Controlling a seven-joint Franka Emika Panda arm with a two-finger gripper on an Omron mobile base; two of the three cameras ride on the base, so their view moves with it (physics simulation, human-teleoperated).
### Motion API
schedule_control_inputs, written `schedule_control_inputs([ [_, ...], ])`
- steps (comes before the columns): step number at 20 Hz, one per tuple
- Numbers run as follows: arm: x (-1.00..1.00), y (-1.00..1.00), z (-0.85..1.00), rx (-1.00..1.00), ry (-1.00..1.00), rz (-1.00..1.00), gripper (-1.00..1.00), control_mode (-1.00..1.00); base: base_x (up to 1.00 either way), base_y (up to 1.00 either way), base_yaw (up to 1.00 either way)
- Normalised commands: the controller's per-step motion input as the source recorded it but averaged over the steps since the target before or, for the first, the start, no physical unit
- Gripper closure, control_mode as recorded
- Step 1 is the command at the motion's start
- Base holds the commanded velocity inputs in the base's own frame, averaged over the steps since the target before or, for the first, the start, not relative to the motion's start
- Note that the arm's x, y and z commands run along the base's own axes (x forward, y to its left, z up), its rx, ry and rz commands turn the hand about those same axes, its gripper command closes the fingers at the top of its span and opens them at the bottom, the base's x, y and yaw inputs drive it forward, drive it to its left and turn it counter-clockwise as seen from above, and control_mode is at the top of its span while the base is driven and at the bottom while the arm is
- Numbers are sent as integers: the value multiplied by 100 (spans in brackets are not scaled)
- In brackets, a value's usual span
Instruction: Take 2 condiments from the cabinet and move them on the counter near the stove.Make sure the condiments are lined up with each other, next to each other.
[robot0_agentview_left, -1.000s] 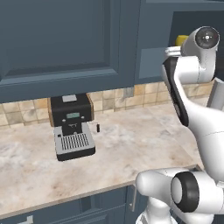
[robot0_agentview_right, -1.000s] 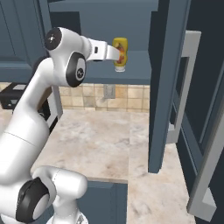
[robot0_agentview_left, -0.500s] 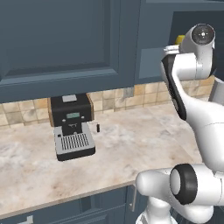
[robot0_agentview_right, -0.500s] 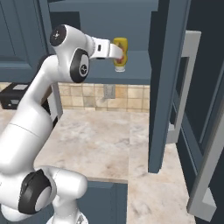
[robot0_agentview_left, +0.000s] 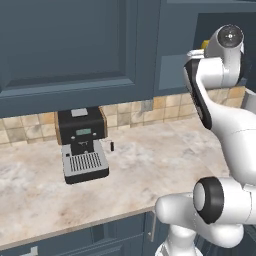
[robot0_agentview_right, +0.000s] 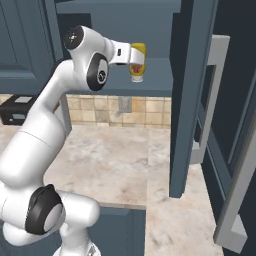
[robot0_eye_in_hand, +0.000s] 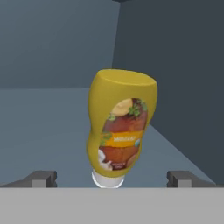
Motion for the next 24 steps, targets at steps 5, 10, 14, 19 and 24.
schedule_control_inputs([
  [5,16,-4,-1,0,0,0,-100,-100,0,0,0],
  [10,14,-4,-1,0,0,0,-100,-100,0,0,0],
  [14,16,-3,0,0,0,0,-100,-100,0,0,0],
  [19,16,-5,0,0,0,0,-100,-100,0,0,0],
  [24,13,-7,0,0,0,0,-100,-100,0,0,0],
])
